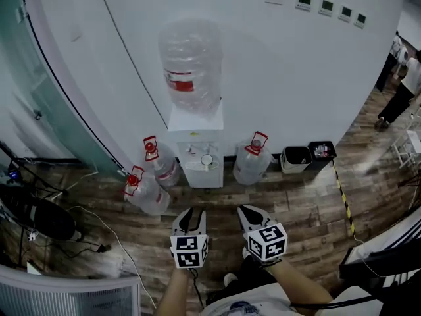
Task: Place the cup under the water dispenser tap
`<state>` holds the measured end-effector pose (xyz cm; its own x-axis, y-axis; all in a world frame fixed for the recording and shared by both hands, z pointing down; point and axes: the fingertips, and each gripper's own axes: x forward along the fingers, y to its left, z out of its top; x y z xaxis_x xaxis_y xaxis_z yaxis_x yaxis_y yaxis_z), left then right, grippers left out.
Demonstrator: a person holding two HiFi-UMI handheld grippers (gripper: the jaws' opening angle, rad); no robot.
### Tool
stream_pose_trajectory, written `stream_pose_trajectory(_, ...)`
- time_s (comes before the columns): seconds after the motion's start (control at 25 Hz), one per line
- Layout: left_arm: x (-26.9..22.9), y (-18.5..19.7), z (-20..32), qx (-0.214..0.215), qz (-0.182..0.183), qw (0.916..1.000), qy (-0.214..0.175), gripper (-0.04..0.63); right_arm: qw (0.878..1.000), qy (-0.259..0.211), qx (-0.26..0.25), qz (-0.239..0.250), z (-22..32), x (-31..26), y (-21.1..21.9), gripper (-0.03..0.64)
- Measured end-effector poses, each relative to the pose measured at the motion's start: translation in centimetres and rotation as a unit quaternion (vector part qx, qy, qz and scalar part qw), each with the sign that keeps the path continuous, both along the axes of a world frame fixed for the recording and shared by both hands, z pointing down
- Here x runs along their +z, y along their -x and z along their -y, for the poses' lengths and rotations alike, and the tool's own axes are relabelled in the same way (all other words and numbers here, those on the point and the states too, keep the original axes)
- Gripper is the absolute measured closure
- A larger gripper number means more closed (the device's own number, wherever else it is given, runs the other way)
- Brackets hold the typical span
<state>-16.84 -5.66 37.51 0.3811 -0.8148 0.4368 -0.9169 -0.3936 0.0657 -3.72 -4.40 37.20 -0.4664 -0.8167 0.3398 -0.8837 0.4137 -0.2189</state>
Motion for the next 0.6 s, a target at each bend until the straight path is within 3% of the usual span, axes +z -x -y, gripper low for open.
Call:
stream_pose_trajectory(0.28, -0.6, -0.2, -4.7, -0.016, -0.006, 0.9998, -0.007, 0.502, 1.0, -0.008, -0.011, 0.0, -3.5, -1.4, -0.8, 0.597)
stream_pose_trajectory(0.6, -2.1, -2.1, -7.9, -0.021, -0.002, 0.9997, -0.011, 0.545, 1.0, -0.014, -0.021, 0.003, -6.3, -2.8, -2.7, 0.596)
